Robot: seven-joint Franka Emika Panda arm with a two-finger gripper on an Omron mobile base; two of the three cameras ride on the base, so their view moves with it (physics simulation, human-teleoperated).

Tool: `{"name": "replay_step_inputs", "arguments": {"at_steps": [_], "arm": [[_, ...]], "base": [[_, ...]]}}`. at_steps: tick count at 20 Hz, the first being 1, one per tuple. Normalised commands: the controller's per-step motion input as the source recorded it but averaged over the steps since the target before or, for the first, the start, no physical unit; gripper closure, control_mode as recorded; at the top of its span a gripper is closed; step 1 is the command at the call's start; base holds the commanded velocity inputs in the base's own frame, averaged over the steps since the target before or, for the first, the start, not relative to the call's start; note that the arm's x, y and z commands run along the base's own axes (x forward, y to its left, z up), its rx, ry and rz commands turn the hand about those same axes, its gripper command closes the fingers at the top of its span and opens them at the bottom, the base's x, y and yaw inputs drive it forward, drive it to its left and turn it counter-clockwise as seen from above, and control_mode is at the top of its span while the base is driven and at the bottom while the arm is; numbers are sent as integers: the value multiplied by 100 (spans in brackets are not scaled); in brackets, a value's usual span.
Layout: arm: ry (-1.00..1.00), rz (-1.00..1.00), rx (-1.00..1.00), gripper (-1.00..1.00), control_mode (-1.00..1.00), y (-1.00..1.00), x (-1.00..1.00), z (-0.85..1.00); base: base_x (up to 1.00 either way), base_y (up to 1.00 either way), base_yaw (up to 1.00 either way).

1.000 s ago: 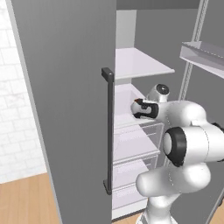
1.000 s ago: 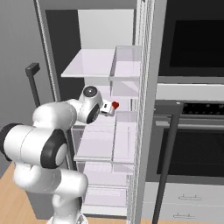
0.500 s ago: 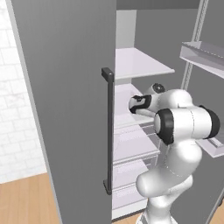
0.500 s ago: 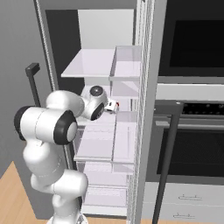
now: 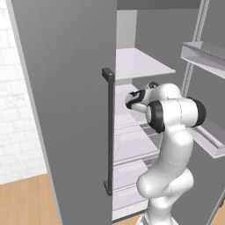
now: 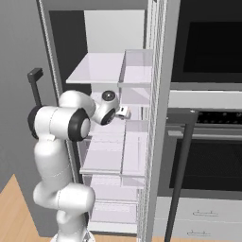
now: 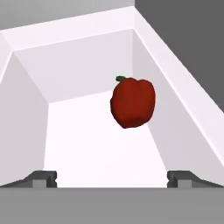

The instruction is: Place one bell pepper and one fish in each tupperware on the nearby counter, to pack two identical lunches.

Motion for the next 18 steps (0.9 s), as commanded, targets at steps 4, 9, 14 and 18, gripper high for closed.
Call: {"name": "replay_step_inputs", "arguments": {"at_steps": [4,9,14,18], "arm": [[0,0,0,-100,-100,0,50,-16],[0,0,0,-100,-100,-5,53,-27],[0,0,0,-100,-100,-6,52,-30],[0,0,0,-100,-100,-5,53,-30]], "base": [[0,0,0],[0,0,0],[0,0,0],[0,0,0]]}}
